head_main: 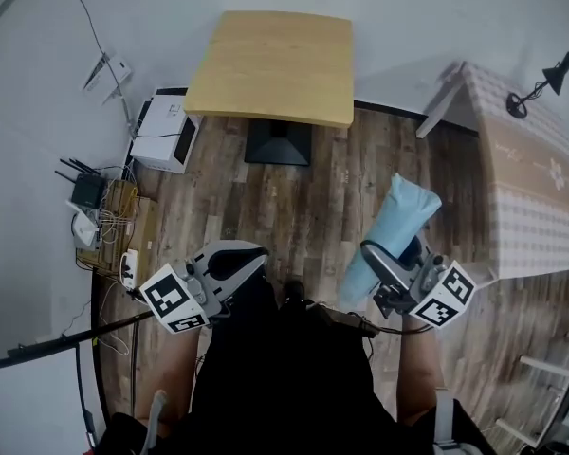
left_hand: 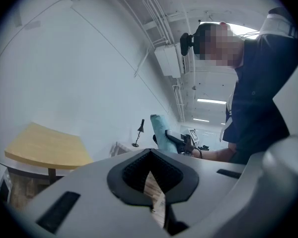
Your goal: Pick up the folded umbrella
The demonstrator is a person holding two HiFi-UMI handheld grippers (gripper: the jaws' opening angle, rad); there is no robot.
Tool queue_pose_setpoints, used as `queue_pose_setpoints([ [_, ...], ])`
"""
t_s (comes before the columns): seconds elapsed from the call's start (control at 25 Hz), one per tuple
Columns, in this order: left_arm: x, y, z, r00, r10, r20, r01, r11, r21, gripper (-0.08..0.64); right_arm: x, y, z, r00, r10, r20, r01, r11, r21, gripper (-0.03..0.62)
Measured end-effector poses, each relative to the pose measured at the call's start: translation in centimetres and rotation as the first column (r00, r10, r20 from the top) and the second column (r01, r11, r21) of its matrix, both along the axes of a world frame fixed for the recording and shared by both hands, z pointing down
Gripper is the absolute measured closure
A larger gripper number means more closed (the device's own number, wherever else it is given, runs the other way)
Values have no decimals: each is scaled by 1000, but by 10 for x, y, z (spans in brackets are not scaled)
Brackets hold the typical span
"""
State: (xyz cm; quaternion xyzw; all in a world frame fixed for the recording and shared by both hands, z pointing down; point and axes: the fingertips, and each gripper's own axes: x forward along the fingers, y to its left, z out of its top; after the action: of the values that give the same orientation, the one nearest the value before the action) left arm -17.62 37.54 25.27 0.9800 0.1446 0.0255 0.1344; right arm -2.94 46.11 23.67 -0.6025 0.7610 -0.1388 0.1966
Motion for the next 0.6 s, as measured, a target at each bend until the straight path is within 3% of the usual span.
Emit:
queue_pose_setpoints([
  [0.28, -1, 11, -11, 999, 45, 2, -45, 997, 57, 549, 3, 4, 4, 999, 51, 13, -50, 999, -15, 316],
  [0.6, -2, 12, -5, 1000, 22, 13, -22, 999, 33, 549, -4, -3, 1, 999, 25, -35, -26, 1000, -14, 316],
])
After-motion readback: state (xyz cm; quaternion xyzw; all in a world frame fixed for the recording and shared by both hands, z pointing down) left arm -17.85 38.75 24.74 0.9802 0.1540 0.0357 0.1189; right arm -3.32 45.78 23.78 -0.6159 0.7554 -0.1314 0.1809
